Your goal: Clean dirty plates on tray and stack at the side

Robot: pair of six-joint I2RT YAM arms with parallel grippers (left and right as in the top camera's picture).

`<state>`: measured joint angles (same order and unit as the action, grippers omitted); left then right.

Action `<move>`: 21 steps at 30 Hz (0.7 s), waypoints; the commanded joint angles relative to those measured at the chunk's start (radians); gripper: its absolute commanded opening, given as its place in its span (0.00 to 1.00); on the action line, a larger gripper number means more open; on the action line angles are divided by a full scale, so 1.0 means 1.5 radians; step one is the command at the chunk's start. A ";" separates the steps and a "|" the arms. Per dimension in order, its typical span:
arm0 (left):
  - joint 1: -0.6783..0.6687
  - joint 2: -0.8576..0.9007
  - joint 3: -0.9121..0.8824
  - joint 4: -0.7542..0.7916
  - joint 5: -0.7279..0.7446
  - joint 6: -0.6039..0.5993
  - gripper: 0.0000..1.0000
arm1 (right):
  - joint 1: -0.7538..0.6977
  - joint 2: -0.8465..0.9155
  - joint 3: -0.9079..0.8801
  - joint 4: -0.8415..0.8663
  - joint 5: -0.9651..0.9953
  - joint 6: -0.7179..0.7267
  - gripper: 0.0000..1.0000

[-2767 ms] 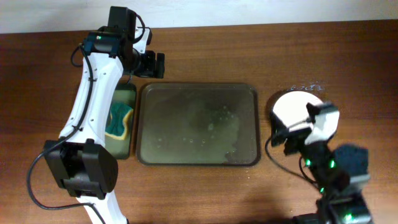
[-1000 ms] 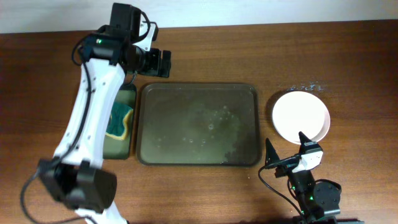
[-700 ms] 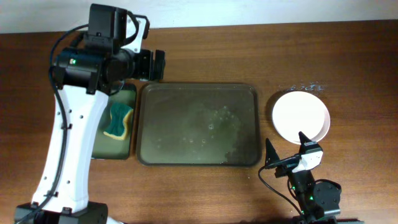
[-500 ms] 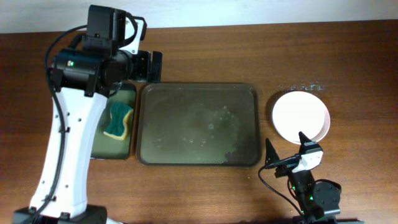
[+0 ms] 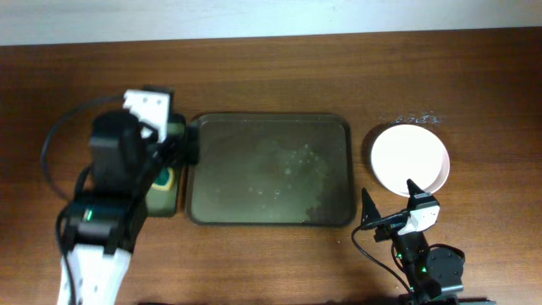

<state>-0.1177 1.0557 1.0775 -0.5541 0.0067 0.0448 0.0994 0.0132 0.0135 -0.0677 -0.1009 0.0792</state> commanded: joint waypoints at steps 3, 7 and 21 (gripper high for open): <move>0.046 -0.212 -0.221 0.158 0.003 0.062 0.99 | 0.004 -0.007 -0.005 -0.002 0.008 0.002 0.98; 0.046 -0.341 -0.386 0.283 0.016 0.078 0.99 | 0.004 -0.007 -0.005 -0.002 0.008 0.002 0.98; 0.046 -0.602 -0.620 0.396 0.030 0.116 0.99 | 0.004 -0.007 -0.005 -0.002 0.008 0.002 0.98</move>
<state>-0.0536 0.2050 0.1951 0.0345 0.0288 0.1883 0.0994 0.0120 0.0135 -0.0677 -0.1001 0.0792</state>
